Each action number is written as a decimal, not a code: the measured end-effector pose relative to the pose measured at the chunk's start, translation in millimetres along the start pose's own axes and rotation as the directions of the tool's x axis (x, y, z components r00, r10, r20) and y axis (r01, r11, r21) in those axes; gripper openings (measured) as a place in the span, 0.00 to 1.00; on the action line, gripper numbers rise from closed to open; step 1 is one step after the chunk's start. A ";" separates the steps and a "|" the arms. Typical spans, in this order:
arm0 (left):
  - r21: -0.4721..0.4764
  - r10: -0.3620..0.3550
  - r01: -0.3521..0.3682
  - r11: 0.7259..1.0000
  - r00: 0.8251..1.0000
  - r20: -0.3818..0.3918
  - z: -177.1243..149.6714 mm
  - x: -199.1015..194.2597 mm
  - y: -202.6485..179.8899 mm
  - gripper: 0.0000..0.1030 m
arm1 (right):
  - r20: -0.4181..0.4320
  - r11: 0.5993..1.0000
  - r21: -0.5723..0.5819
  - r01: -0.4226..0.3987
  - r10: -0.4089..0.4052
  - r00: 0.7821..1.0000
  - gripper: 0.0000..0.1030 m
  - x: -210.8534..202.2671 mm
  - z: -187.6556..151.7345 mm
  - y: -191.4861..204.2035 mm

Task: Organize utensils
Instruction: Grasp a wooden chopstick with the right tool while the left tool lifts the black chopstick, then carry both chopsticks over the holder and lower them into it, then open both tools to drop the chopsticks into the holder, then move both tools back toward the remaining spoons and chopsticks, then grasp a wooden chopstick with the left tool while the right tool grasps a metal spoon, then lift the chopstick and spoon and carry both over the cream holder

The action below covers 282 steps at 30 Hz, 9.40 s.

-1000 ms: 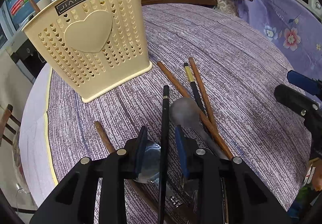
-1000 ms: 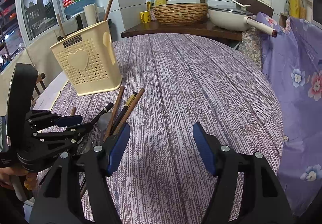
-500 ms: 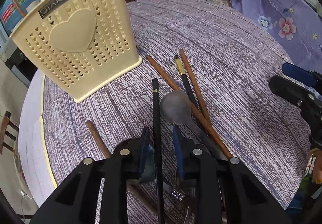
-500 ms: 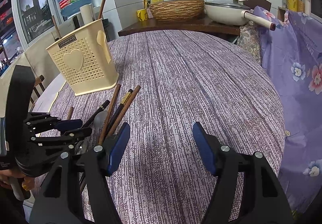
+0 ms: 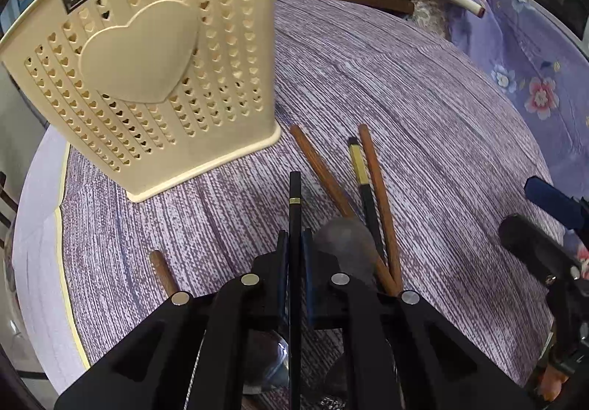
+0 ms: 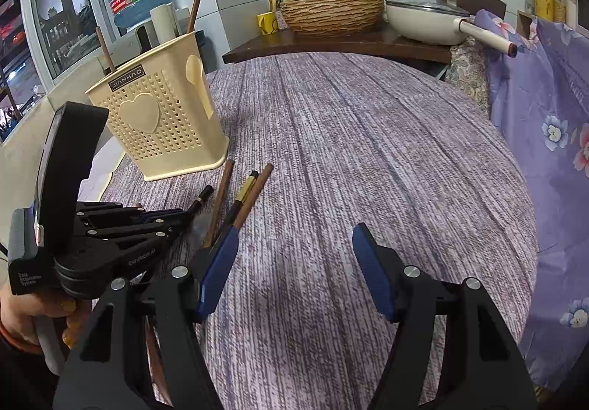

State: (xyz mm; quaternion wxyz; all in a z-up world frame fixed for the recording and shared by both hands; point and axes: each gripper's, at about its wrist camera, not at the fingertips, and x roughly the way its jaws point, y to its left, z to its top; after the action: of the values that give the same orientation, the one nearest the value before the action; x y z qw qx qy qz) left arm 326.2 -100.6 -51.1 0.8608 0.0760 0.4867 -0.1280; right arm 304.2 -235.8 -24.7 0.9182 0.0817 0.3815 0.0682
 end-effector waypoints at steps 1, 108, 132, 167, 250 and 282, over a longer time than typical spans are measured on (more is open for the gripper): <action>-0.014 -0.006 0.006 1.000 1.000 0.006 0.5 -2.8 4.7 0.08 | -0.003 1.000 -0.003 -0.008 0.008 1.000 0.63 4.3 3.8 3.3; -0.289 0.145 0.023 0.957 0.826 0.545 98.9 -234.8 109.1 0.08 | 0.395 0.977 -0.114 -0.183 0.213 0.894 0.08 -104.4 241.6 107.6; -0.349 0.186 -0.038 0.936 0.897 0.400 65.7 -141.2 124.7 0.08 | 0.308 0.982 -0.130 -0.136 0.170 0.936 0.08 -29.2 185.8 111.9; -0.286 0.026 0.033 0.958 0.979 0.200 -102.8 -81.9 82.2 0.55 | 0.030 0.985 -0.166 -0.051 0.057 0.998 0.63 -21.8 -26.3 36.3; -0.225 0.076 -0.065 0.972 0.996 0.043 -38.8 -19.0 51.9 0.10 | 0.014 0.945 -0.165 -0.284 0.290 0.957 0.46 -56.9 -1.1 70.4; -0.285 0.050 0.064 0.956 0.926 0.375 -19.5 -146.6 72.9 0.08 | 0.076 0.933 -0.177 -0.313 0.330 0.941 0.46 -89.2 21.3 73.2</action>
State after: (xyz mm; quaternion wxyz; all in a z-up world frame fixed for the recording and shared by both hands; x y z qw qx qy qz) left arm 259.3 -4.6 65.1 0.9397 -0.0796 0.3253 -0.0701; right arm 252.4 -183.1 66.4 0.9169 0.0718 0.3075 0.2442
